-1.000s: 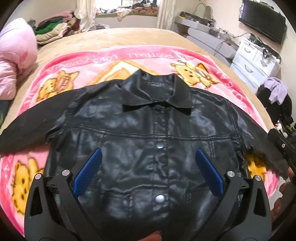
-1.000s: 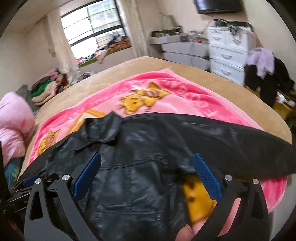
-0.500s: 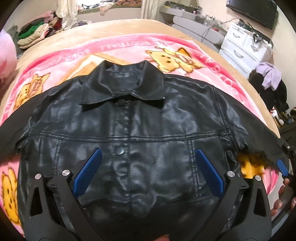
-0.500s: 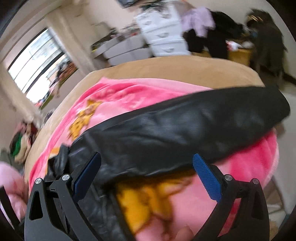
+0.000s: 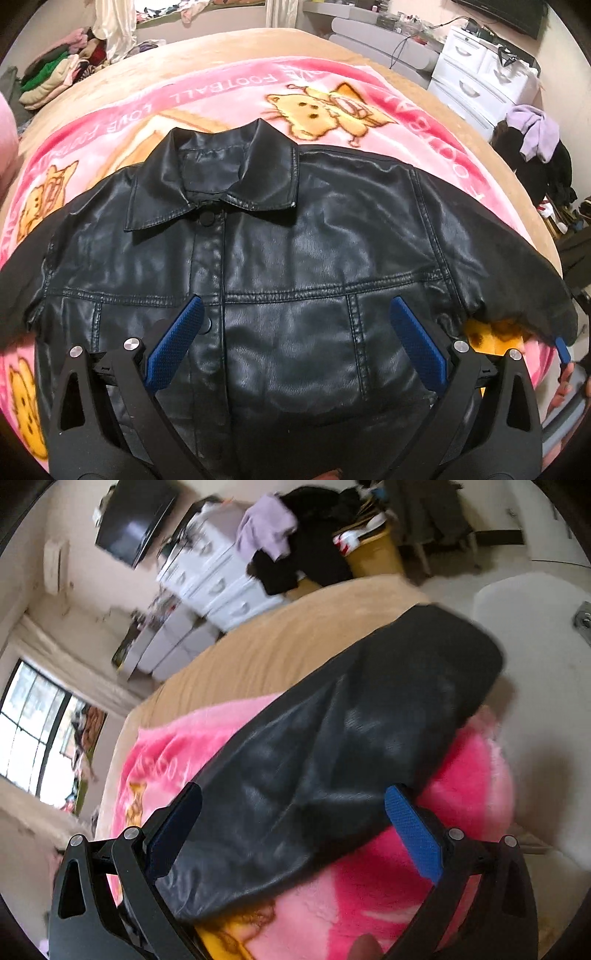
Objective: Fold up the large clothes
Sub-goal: 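Grasp the sleeve cuff with the right tool and lift it, then fold the held sleeve across the jacket front with the right tool, then grasp the other sleeve cuff with the left tool and lift it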
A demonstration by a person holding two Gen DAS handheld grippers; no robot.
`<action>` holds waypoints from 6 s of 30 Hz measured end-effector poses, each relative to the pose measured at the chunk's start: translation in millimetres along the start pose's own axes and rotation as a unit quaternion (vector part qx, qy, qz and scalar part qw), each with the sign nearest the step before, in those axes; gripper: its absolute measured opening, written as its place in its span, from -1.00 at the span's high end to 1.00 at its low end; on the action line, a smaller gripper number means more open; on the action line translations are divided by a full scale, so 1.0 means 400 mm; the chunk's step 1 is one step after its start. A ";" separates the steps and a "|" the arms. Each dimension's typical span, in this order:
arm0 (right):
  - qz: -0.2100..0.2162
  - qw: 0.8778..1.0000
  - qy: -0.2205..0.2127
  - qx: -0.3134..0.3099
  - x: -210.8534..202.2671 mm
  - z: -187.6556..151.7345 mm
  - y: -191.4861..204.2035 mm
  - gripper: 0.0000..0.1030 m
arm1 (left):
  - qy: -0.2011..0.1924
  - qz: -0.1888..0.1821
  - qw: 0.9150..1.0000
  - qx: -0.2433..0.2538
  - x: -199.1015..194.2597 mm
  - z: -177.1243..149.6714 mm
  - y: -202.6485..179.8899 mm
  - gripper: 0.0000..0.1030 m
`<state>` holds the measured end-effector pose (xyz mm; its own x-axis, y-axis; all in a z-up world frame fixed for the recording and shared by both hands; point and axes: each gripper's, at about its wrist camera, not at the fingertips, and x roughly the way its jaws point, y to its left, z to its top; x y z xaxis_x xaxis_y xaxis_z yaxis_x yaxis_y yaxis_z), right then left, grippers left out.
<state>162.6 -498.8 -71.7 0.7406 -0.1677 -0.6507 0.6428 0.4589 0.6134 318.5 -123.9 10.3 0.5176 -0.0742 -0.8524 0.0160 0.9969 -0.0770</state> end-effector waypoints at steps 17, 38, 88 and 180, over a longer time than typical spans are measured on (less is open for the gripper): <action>0.012 0.996 -0.042 0.073 0.066 0.082 -0.054 -0.08 | -0.014 0.014 1.000 0.000 -0.025 0.032 0.035 -0.84; 0.250 0.918 -0.065 -0.300 -0.120 -0.053 0.501 0.85 | -0.069 0.072 0.995 0.006 -0.135 0.028 0.171 -0.84; 0.364 0.691 0.234 -0.579 -0.141 -0.915 0.672 -0.71 | -0.004 -0.144 0.943 -0.300 -0.053 -0.119 0.707 -0.83; 0.247 0.716 0.170 -0.630 -0.216 -1.020 0.727 -0.91 | -0.073 0.089 0.970 -0.215 -0.216 -0.362 0.857 -0.82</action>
<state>205.6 5.1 -19.9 0.5892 0.4108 -0.6957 -0.5272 0.8480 0.0542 155.1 220.4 -17.3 0.5950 0.1331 -0.7926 -0.4258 0.8886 -0.1704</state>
